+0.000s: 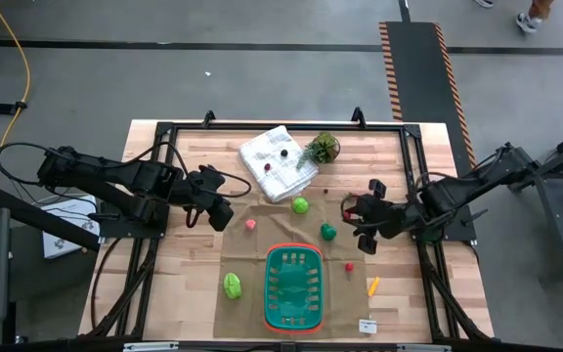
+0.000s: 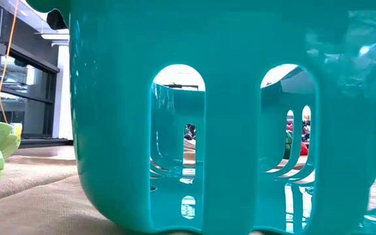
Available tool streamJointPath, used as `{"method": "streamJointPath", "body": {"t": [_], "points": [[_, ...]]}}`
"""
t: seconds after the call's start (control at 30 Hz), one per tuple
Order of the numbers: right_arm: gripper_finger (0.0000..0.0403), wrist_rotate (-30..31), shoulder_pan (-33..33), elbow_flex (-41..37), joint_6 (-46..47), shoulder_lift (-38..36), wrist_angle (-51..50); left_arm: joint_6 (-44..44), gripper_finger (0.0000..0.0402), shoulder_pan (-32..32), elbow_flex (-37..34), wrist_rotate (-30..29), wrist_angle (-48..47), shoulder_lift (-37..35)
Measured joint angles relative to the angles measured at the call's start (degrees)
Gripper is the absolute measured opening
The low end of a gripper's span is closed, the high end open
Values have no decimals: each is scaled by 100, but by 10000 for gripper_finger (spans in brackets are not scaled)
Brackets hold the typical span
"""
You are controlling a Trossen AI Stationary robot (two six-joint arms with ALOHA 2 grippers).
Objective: Pick and placing Produce into tupperware
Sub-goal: Put the red raspberry into the blue bin
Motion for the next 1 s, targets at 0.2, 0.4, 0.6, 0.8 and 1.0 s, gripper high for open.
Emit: {"method": "streamJointPath", "body": {"t": [0.2,0.4,0.6,0.8,1.0], "points": [[85,35,0,518,-80,-2,135,-7,1,0,0,-2,0,2],[85,-20,0,906,26,-2,589,17,1,0,0,-6,7,0],[85,-448,0,981,-11,9,1550,453,1,0,-2,77,371,0],[85,-991,-13,979,196,400,2796,964,1,2,-2,1439,1268,0],[85,-1531,-198,976,475,1058,4005,1449,1,0,-2,3333,2385,0]]}}
